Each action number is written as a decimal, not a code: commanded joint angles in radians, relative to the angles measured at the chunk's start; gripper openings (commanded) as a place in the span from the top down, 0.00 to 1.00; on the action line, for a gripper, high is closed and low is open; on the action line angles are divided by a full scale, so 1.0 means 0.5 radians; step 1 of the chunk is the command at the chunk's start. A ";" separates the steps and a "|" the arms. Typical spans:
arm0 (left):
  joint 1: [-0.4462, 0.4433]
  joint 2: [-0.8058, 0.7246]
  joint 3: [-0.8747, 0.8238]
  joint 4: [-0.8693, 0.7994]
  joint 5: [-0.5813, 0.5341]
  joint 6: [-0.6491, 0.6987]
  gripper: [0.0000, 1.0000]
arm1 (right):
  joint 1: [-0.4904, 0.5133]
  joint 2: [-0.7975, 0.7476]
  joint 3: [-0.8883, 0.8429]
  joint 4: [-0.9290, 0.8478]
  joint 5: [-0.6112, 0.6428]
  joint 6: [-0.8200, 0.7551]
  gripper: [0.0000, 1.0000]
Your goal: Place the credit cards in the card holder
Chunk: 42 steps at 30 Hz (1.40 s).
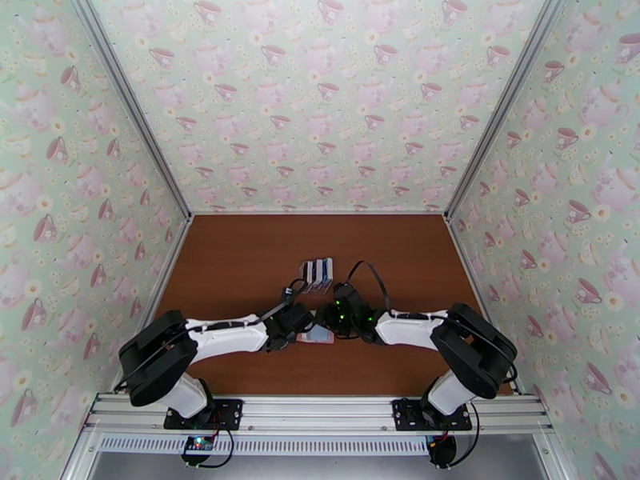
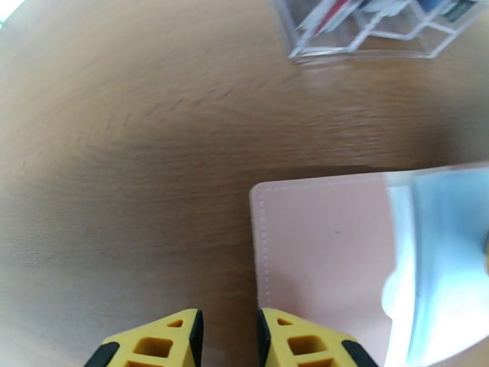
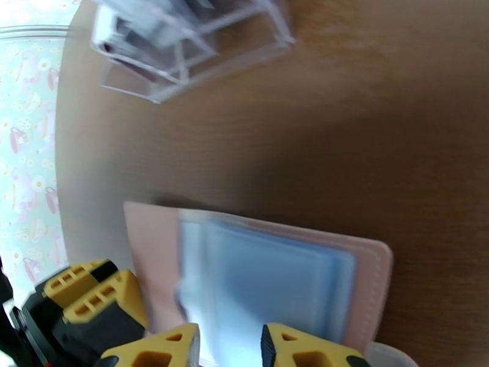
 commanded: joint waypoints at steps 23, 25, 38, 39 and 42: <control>-0.032 -0.548 0.042 -0.020 0.187 0.089 0.65 | 0.015 -0.209 0.213 -0.377 0.136 -0.161 0.63; -0.053 -0.611 0.034 0.025 0.260 0.111 0.65 | 0.014 -0.162 0.238 -0.407 0.151 -0.186 0.63; -0.071 -0.770 -0.344 0.696 0.906 0.101 0.68 | 0.015 0.034 0.365 -0.565 0.291 -0.323 0.66; -0.071 -0.756 -0.372 0.738 0.912 0.096 0.68 | 0.013 0.044 0.370 -0.571 0.299 -0.330 0.66; -0.069 -0.726 -0.457 0.825 0.864 0.109 0.68 | 0.012 0.069 0.384 -0.572 0.313 -0.342 0.66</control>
